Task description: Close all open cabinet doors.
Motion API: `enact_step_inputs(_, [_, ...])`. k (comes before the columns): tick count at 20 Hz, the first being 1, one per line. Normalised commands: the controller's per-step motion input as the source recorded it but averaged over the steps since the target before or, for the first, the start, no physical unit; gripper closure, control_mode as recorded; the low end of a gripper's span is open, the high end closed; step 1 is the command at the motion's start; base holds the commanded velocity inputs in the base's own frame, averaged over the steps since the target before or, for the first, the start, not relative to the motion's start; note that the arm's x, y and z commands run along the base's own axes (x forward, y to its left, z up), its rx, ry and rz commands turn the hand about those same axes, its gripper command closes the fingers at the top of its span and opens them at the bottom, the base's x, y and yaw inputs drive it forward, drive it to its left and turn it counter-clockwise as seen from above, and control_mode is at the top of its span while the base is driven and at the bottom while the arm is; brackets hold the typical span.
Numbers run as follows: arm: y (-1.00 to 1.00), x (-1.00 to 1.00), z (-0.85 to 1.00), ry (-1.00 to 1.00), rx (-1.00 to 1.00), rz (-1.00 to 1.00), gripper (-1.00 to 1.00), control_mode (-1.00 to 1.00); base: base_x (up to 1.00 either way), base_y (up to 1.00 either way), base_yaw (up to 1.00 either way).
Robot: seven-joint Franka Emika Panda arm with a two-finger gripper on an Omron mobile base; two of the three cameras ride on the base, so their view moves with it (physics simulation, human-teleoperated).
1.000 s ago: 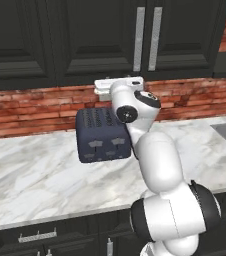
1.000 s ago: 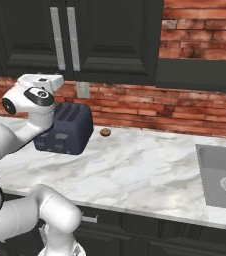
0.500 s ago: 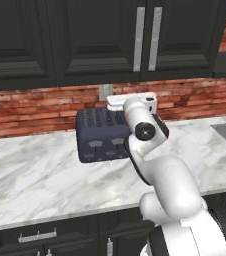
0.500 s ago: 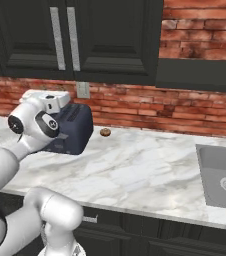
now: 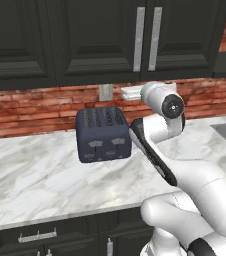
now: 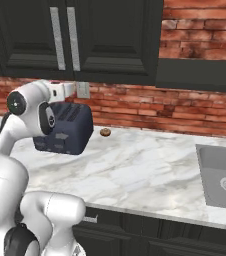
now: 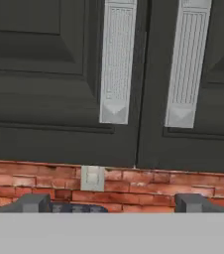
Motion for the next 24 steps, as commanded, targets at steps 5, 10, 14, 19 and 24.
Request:
enact_step_inputs(5, [-0.15,-0.69,0.56,0.31,0.00,-0.02,-1.00,-1.00,0.00,0.00,0.00])
enact_step_inputs(10, [-0.30,-0.90,0.29,0.26,0.00,-0.03,-1.00,-1.00,0.00,0.00,0.00])
enact_step_inputs(14, [-0.18,-0.87,0.01,0.20,0.00,-0.05,-1.00,-1.00,0.00,0.00,0.00])
enact_step_inputs(19, [-0.16,-0.74,-0.02,0.18,0.00,-0.06,-1.00,-1.00,0.00,0.00,0.00])
enact_step_inputs(24, [-0.18,-0.54,-0.22,0.04,0.01,0.00,-1.00,-1.00,0.00,0.00,0.00])
